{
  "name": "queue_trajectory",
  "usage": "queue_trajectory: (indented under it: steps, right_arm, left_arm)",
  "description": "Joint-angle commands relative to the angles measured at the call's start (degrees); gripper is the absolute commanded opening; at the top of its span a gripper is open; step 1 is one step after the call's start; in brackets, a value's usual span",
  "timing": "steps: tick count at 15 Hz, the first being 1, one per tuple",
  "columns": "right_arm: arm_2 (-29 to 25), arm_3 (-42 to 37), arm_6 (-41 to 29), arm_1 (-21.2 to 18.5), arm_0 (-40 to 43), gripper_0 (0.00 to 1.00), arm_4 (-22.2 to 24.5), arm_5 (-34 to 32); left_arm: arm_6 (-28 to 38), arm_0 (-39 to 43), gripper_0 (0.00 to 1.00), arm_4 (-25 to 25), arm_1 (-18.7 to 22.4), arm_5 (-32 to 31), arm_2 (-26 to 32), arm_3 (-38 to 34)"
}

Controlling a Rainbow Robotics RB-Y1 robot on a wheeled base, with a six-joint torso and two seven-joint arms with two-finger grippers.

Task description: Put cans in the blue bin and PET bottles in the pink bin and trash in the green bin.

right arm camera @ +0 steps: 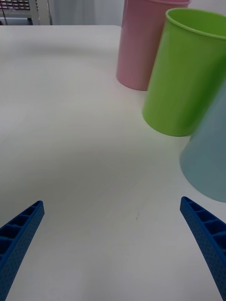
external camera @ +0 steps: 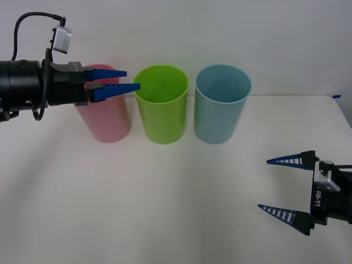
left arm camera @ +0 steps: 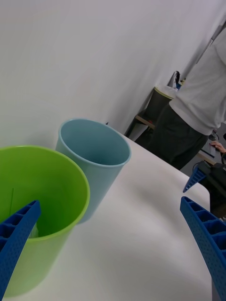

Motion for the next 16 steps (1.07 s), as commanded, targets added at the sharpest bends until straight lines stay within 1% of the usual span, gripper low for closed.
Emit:
queue_trajectory:
  steps: [1,3,6,8,11,14,16]
  right_arm:
    - [0.0,0.0,0.0,0.0,0.0,1.00,0.0,0.0]
    - [0.0,0.0,0.0,0.0,0.0,1.00,0.0,0.0]
    - [0.0,0.0,0.0,0.0,0.0,1.00,0.0,0.0]
    - [0.0,0.0,0.0,0.0,0.0,1.00,0.0,0.0]
    - [0.0,0.0,0.0,0.0,0.0,1.00,0.0,0.0]
    - [0.0,0.0,0.0,0.0,0.0,1.00,0.0,0.0]
    - [0.0,0.0,0.0,0.0,0.0,1.00,0.0,0.0]
  left_arm:
    - [1.3,8.4,1.00,-4.2,-0.1,-3.2,8.1,-2.9]
    - [2.4,14.7,1.00,-6.4,-0.1,-5.6,13.2,-4.8]
    - [2.6,21.9,1.00,-6.6,-0.1,-9.4,17.5,-5.9]
    - [2.5,26.1,1.00,-6.6,-0.1,-10.1,18.9,-6.8]
    - [2.3,31.5,1.00,-6.3,-0.1,-13.5,21.2,-7.5]
    - [1.3,37.8,1.00,-5.1,-0.2,-14.1,22.9,-9.5]
    - [0.5,41.4,1.00,-5.0,-1.2,-15.1,23.8,-10.0]
